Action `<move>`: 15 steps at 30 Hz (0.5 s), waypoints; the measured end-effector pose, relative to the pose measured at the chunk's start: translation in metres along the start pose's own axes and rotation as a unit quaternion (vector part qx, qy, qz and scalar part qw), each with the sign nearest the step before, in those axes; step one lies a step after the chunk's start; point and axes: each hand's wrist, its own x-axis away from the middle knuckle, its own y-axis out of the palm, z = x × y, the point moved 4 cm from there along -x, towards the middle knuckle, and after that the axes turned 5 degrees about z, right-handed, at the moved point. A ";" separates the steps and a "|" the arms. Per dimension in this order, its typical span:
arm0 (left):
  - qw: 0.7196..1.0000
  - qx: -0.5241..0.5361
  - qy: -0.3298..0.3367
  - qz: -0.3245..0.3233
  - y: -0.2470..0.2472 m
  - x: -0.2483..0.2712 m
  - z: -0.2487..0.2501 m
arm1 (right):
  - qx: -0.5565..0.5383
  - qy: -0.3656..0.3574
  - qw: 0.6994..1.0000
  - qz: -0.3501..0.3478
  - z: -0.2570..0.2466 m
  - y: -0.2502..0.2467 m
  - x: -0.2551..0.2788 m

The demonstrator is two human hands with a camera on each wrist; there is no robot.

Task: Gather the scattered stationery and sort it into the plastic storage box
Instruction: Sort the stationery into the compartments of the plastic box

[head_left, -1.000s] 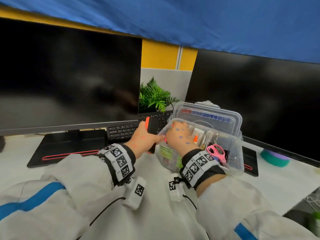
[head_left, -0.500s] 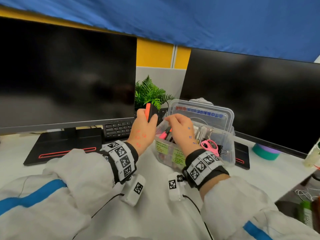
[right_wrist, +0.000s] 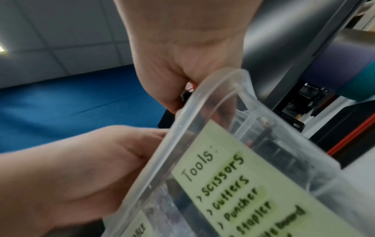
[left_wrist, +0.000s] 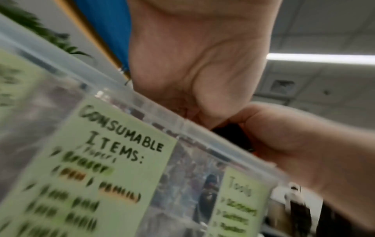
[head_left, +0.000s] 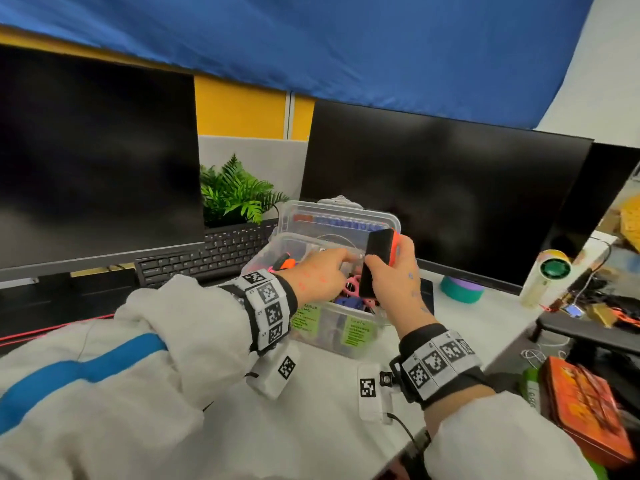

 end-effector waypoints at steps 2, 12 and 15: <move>0.994 -0.093 0.020 -0.058 0.009 -0.012 0.007 | 0.039 -0.031 0.999 -0.019 0.001 -0.001 -0.001; 0.960 -0.228 0.084 -0.138 0.025 -0.042 0.040 | 0.076 -0.007 0.996 -0.046 0.003 -0.001 -0.009; 0.960 -0.216 0.065 -0.165 0.026 -0.043 0.033 | 0.143 -0.006 0.989 -0.038 0.008 -0.011 -0.022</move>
